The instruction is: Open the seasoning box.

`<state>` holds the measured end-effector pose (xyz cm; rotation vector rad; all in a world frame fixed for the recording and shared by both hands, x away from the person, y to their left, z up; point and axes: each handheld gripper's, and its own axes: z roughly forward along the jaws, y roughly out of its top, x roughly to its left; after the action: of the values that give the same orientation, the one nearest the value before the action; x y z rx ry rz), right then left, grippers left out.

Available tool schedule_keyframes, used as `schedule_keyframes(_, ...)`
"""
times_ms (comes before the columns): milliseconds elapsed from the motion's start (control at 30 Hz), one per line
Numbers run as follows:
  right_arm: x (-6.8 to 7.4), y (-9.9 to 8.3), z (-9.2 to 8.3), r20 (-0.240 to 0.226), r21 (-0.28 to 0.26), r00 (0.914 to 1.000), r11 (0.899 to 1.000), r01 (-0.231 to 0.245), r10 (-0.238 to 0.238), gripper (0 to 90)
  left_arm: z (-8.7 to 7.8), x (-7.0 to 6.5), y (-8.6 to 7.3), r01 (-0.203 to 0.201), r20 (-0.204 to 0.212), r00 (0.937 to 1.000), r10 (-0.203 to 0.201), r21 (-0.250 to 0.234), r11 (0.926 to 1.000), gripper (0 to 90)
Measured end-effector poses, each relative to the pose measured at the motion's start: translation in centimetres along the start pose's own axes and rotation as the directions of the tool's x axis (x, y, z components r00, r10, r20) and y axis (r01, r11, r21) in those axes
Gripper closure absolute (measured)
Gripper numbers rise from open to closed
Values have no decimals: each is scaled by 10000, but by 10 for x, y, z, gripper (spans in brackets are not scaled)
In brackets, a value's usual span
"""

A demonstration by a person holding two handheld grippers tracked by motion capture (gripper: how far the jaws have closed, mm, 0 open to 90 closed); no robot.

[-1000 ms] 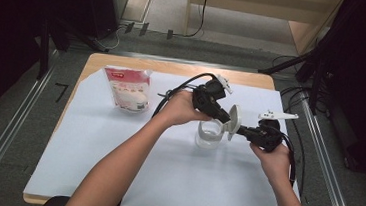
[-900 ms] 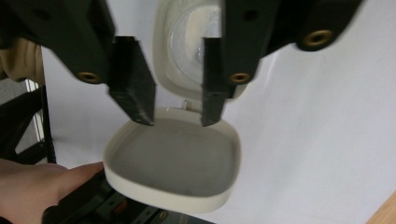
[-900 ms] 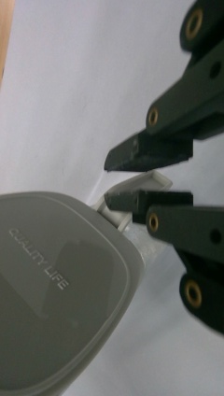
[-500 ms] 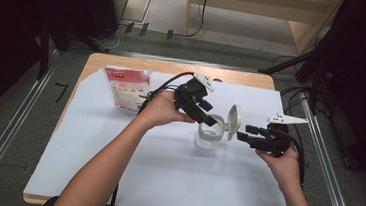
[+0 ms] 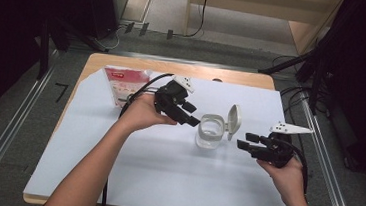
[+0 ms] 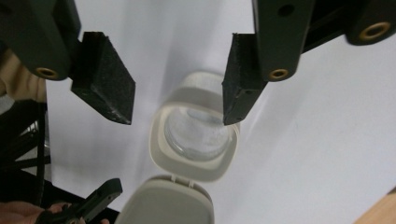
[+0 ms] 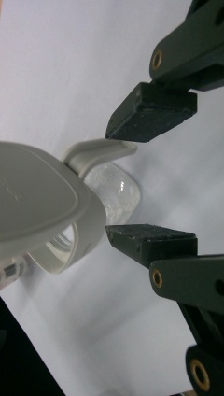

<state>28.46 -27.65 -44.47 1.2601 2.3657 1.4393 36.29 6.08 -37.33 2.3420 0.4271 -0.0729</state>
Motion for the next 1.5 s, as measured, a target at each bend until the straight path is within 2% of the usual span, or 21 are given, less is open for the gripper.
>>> schedule_keyframes(100, 8, -1, 0, -4, -8, 9998, 9998, 183, -183, 478, -7, -1, -7, 32, 33, 10000, -32, -79, 10000, 481)
schedule_keyframes(333, 22, -9, 0, -131, 208, 9989, 9988, 453, -450, 488, -28, -5, -24, -184, -514, 9985, 168, -308, 9994, 456)
schedule_keyframes(500, 32, -14, 2, -40, 388, 9950, 9942, 1000, -1000, 472, -40, -3, -37, 64, -422, 9991, -81, -401, 9992, 464)
schedule_keyframes(600, 38, -15, 4, -279, 381, 9937, 9932, 1096, -1085, 471, -46, -2, -45, 213, -470, 9986, -227, -301, 9993, 459)
schedule_keyframes(700, 44, -15, 7, -431, 299, 9912, 9915, 1268, -1254, 468, -52, 0, -53, 447, -487, 9977, -467, -405, 9982, 454)
schedule_keyframes(767, 46, -14, 8, -516, 332, 9915, 9921, 1210, -1192, 467, -56, 0, -58, 547, -527, 9970, -572, -465, 9974, 455)
schedule_keyframes(800, 47, -14, 9, -607, 341, 9935, 9946, 982, -960, 466, -58, 0, -61, 573, -584, 9965, -601, -489, 9972, 454)
schedule_keyframes(867, 48, -13, 10, -764, 306, 9936, 9958, 861, -835, 467, -63, 2, -66, 726, -711, 9946, -755, -423, 9965, 452)
schedule_keyframes(933, 50, -13, 11, -729, 317, 9916, 9935, 1096, -1070, 472, -67, 4, -71, 740, -861, 9933, -771, -382, 9965, 446)
schedule_keyframes(1033, 53, -13, 14, -776, 321, 9892, 9914, 1268, -1240, 478, -74, 6, -79, 896, -969, 9908, -948, -569, 9944, 442)
schedule_keyframes(1333, 56, -12, 18, -812, 536, 9885, 9898, 1323, -1278, 487, -100, 16, -100, 1422, -1569, 9754, -1549, -893, 9858, 415)
schedule_keyframes(1500, 57, -12, 21, -869, 521, 9852, 9870, 1523, -1475, 489, -112, 19, -109, 1629, -1671, 9694, -1797, -1096, 9805, 415)
